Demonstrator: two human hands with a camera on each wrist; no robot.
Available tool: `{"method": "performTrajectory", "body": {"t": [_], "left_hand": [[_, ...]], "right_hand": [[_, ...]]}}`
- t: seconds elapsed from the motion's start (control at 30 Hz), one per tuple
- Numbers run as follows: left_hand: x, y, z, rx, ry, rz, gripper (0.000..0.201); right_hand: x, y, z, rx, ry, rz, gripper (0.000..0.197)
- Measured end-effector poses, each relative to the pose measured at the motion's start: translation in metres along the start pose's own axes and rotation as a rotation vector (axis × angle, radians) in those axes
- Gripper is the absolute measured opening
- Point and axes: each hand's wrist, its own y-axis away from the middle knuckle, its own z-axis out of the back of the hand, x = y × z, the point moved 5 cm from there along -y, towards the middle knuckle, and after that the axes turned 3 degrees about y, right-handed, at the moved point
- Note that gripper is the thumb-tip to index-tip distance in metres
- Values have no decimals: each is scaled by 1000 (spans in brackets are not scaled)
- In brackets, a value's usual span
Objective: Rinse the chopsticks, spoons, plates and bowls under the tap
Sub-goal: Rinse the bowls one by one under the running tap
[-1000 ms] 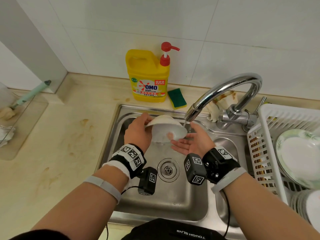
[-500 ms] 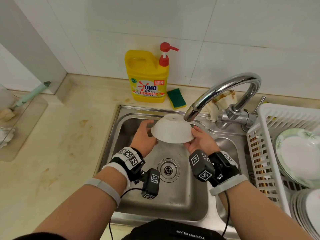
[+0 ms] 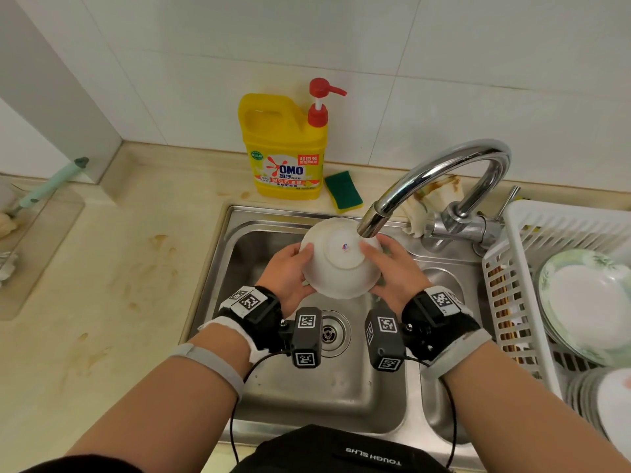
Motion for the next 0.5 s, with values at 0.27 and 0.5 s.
{"method": "performTrajectory", "body": {"t": [0.27, 0.5], "left_hand": [[11, -1, -8, -9, 38, 51, 36], [19, 5, -14, 44, -7, 47, 36]], "right_hand": [[8, -14, 1, -35, 641, 162, 115], [16, -12, -2, -229, 636, 68, 96]]}}
